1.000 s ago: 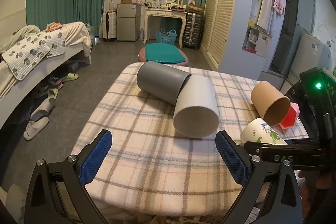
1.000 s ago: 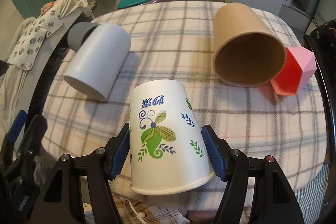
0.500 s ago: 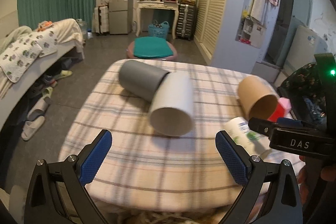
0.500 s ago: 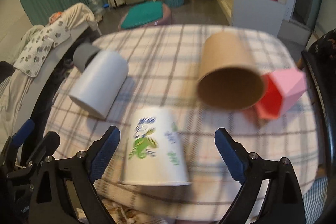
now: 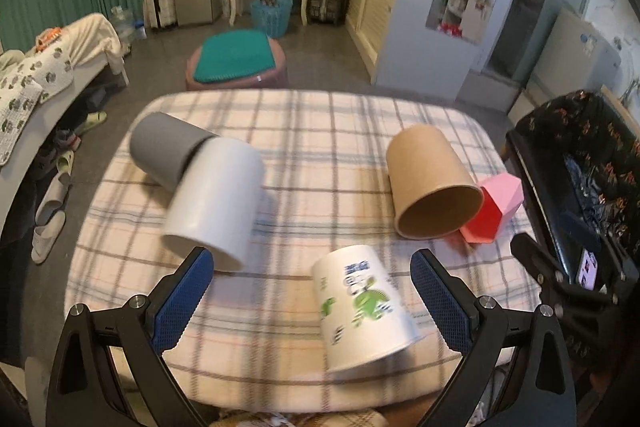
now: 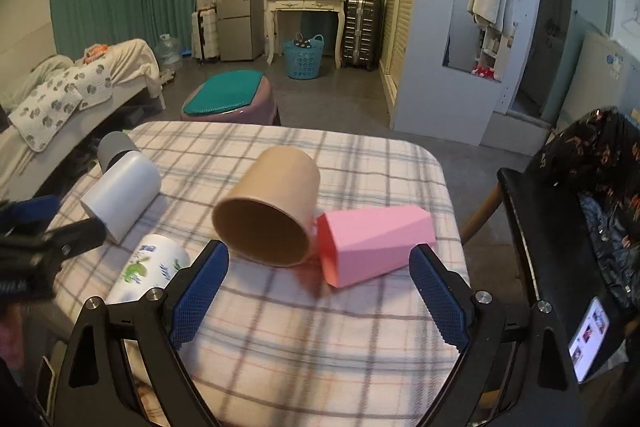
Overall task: Flip cup upside down
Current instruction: 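Grasp the white leaf-print cup with the left gripper and lift it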
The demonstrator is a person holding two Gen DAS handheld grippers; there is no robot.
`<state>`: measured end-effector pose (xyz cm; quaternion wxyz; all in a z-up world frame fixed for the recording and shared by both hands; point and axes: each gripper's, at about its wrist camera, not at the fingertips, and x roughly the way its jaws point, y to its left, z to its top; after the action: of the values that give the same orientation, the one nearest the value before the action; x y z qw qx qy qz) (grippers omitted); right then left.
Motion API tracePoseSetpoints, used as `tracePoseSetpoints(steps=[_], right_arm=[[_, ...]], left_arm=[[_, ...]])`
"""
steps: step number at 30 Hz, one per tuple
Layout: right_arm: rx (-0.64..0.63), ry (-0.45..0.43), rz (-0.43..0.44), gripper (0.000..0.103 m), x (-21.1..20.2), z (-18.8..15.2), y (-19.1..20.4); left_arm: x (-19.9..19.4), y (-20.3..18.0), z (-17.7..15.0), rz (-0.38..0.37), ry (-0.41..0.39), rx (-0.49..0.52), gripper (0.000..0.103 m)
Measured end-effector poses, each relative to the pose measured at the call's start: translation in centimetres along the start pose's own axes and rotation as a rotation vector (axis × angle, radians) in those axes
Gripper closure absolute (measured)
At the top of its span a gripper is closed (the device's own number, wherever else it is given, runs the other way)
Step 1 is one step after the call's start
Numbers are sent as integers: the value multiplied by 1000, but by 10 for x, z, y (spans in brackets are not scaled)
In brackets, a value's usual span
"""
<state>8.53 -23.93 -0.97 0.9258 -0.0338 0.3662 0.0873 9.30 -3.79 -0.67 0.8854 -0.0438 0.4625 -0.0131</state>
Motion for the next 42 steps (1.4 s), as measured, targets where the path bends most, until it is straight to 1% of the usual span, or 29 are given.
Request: tracePoseSetpoints(steps=[4, 6, 9, 13, 14, 15, 16, 17, 19, 22, 25, 28, 32, 36, 37, 39, 42], right_arm=[[36, 19, 7, 11, 13, -8, -18], [58, 28, 16, 11, 19, -11, -27], [72, 30, 26, 11, 25, -13, -33], [89, 34, 52, 11, 31, -14, -37], [90, 34, 60, 11, 32, -15, -37], [91, 37, 64, 11, 33, -15, -36], [94, 39, 67, 11, 34, -16, -36], [96, 40, 72, 11, 34, -16, -36], [96, 43, 80, 11, 35, -16, -34], [86, 36, 90, 11, 33, -15, -31], [85, 29, 92, 11, 32, -13, -28], [83, 22, 93, 11, 29, -13, -26], [71, 17, 91, 11, 26, -14, -23], [71, 21, 89, 11, 25, -17, -22], [71, 21, 88, 11, 25, -18, -22], [70, 24, 85, 11, 25, -19, -22], [69, 27, 77, 11, 24, -21, -22]], left_arm=[[24, -10, 8, 5, 89, 4, 1], [36, -11, 8, 15, 131, 8, 3], [49, -11, 8, 14, 172, 4, 4], [65, -13, 5, -9, 218, 7, 4], [68, -14, 4, -15, 225, 14, 7], [70, -15, 4, -20, 228, 20, 19], [73, -15, 3, -28, 243, 24, 27], [77, -15, 2, -37, 264, 19, 39], [83, -11, 1, -71, 299, -7, 40], [82, -12, 0, -99, 307, 11, 40], [79, -10, -2, -125, 334, 13, 41], [71, -9, 0, -128, 315, 21, 41], [58, -5, 8, -102, 248, 29, 41], [44, -2, 21, -42, 140, 42, 41], [40, -2, 25, -11, 100, 54, 41], [37, -4, 29, 29, 47, 71, 41], [37, -4, 36, 64, -22, 78, 41]])
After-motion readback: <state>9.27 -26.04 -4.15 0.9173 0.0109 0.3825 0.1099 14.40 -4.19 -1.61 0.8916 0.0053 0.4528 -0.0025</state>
